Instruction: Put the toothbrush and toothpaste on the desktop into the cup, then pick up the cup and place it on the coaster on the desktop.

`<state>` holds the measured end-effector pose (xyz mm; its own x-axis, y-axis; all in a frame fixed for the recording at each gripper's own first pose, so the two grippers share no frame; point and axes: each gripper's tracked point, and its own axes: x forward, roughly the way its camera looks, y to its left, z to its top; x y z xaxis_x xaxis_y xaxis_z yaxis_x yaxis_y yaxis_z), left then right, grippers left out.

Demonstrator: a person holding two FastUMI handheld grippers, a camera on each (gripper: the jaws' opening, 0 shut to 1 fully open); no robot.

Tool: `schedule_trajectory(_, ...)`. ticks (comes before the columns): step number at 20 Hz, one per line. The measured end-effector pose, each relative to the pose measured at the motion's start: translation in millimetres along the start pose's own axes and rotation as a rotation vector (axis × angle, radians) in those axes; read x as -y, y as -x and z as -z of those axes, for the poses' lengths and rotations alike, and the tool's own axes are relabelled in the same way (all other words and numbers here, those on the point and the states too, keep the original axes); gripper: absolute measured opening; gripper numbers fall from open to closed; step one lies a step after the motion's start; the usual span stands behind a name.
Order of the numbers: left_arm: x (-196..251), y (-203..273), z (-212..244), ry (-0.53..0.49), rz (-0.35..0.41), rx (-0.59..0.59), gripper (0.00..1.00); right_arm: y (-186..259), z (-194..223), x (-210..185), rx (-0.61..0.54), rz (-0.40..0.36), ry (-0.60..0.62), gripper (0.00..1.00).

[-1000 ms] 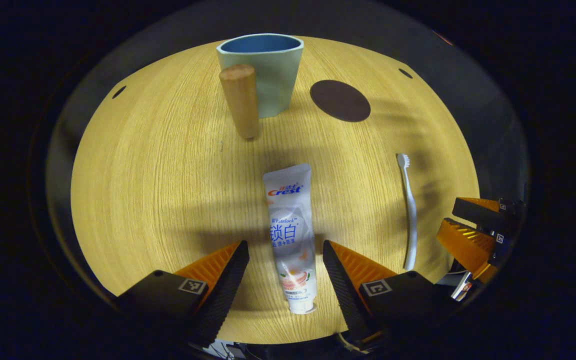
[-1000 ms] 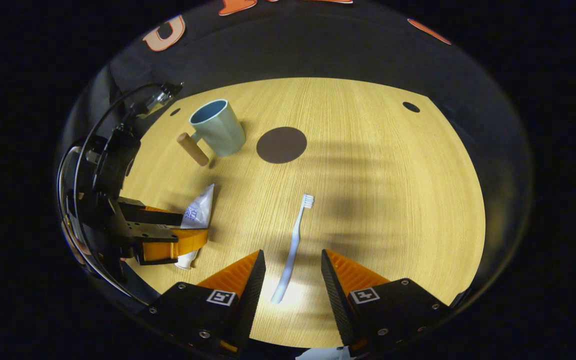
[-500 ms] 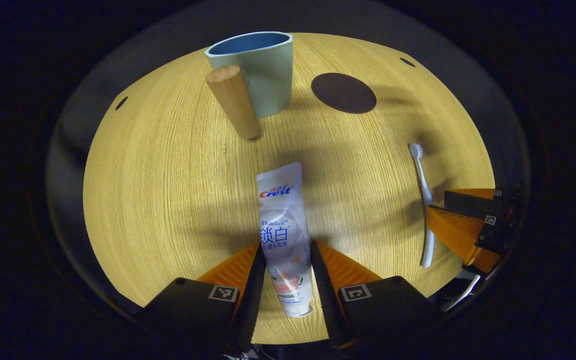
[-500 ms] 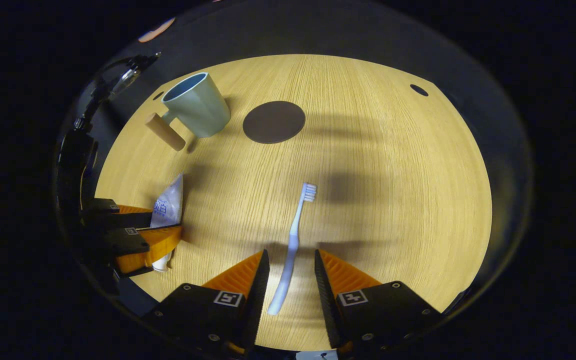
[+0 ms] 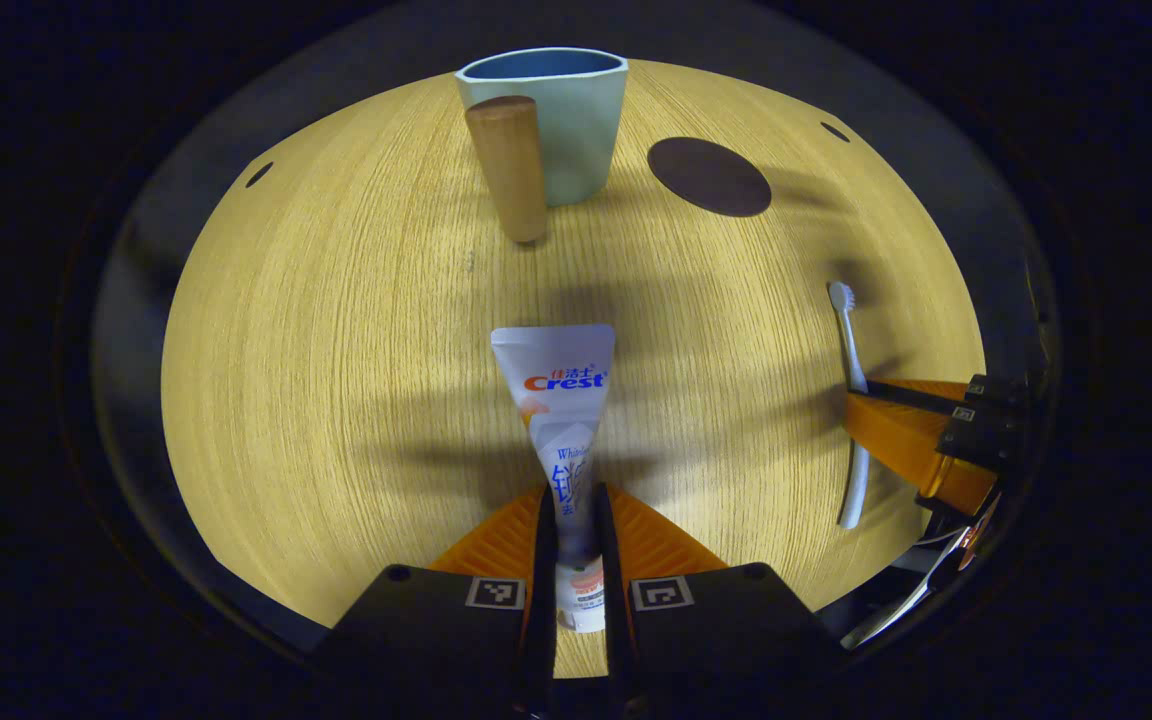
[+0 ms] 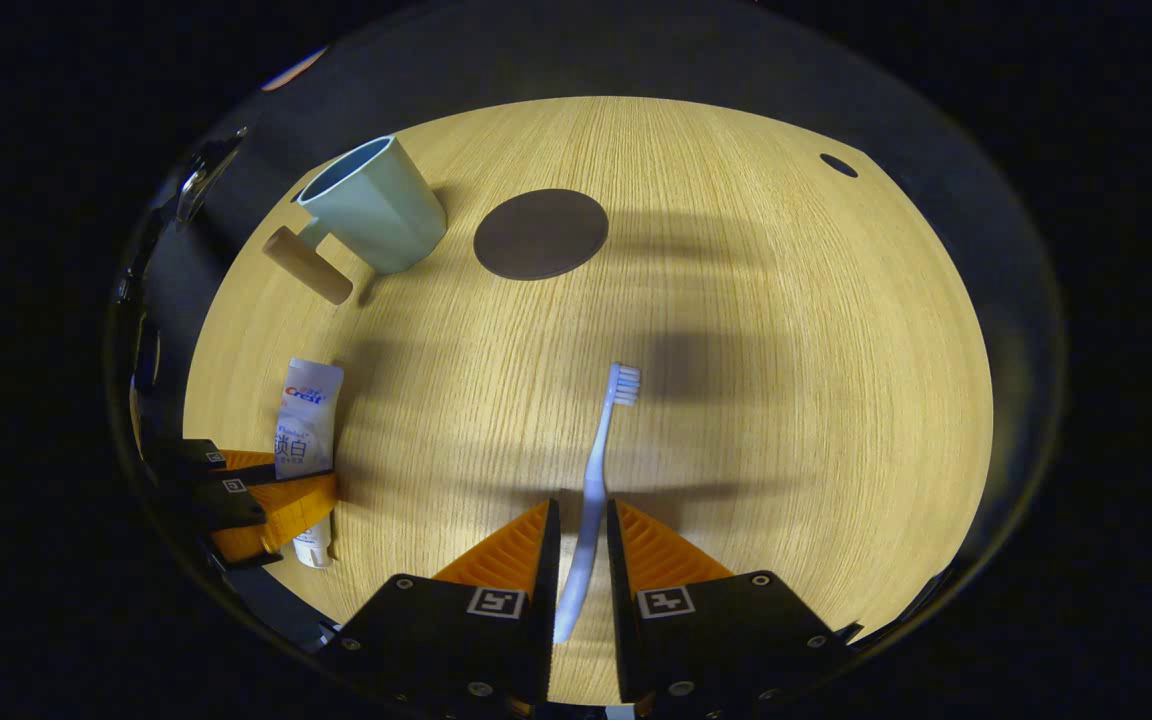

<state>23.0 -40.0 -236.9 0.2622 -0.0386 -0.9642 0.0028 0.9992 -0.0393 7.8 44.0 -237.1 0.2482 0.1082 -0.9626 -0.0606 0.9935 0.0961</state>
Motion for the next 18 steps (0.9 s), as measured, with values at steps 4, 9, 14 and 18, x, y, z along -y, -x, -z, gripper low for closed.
schedule_trajectory(4, 15.1, -16.0, -26.2, 0.010, 0.027, 0.016, 0.16, -0.1, -5.2, 0.2, 0.012, -0.004, -0.014, 0.22)
schedule_trajectory(9, 6.2, -4.1, -50.4, 0.024, 0.062, 0.061, 0.16, -1.0, -7.3, -2.1, 0.023, -0.029, -0.008, 0.06)
schedule_trajectory(14, -3.0, 57.7, -49.8, -0.001, 0.054, 0.159, 0.16, 9.0, -12.5, -4.1, 0.081, -0.032, 0.018, 0.05)
schedule_trajectory(18, -3.3, 101.9, -87.2, -0.020, 0.049, 0.273, 0.16, 26.0, -23.1, -9.8, 0.159, -0.063, 0.011, 0.05)
